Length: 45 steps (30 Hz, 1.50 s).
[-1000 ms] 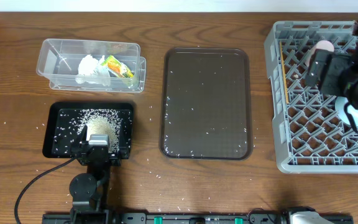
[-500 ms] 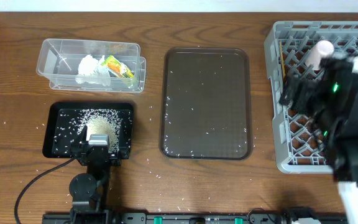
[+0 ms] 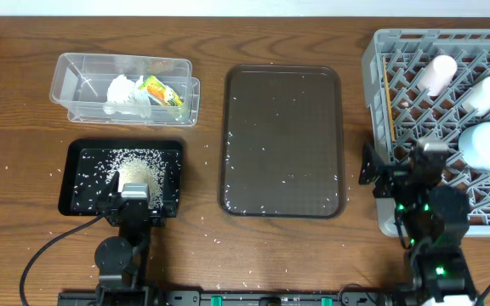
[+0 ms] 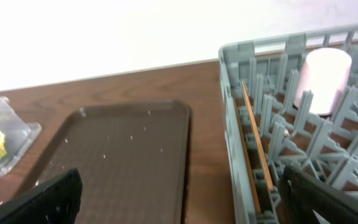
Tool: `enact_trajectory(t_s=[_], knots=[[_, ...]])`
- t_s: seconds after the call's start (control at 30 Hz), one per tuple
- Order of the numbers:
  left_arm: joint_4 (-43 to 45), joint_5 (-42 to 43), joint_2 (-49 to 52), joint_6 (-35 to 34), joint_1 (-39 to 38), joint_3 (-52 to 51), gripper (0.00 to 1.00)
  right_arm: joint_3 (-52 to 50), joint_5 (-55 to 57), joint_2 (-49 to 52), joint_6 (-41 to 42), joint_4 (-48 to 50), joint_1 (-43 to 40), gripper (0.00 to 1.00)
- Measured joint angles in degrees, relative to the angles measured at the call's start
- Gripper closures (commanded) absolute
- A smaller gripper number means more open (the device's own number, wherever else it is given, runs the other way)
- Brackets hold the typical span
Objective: Sort waste into correct bins and load items into the dishwasher rack
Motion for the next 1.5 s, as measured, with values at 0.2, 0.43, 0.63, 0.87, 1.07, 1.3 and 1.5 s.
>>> enact_trajectory(t_s=[0.2, 0.43, 0.63, 0.87, 1.07, 1.3, 1.5], knots=[[0.0, 0.0, 0.0, 0.0, 0.0, 0.0, 0.04, -7.1, -0.4, -7.5, 0.0, 4.0, 0.0, 0.01], [0.0, 0.0, 0.0, 0.0, 0.0, 0.0, 0.04, -12.2, -0.4, -15.2, 0.0, 5.4, 0.0, 0.01], [0.0, 0.0, 0.0, 0.0, 0.0, 0.0, 0.04, -17.1, -0.4, -18.8, 0.0, 10.4, 0.0, 0.01], [0.0, 0.0, 0.0, 0.0, 0.0, 0.0, 0.04, -19.5, -1.4, -23.1, -2.2, 9.7, 0.0, 0.01], [0.0, 0.0, 0.0, 0.0, 0.0, 0.0, 0.04, -19.5, -1.9, -27.9, -6.4, 2.6, 0.0, 0.01], [0.0, 0.0, 0.0, 0.0, 0.0, 0.0, 0.04, -19.5, -1.9, -33.6, -9.0, -3.7, 0.0, 0.01], [0.0, 0.0, 0.0, 0.0, 0.0, 0.0, 0.04, -19.5, -1.7, -33.7, -10.3, -3.8, 0.0, 0.01]])
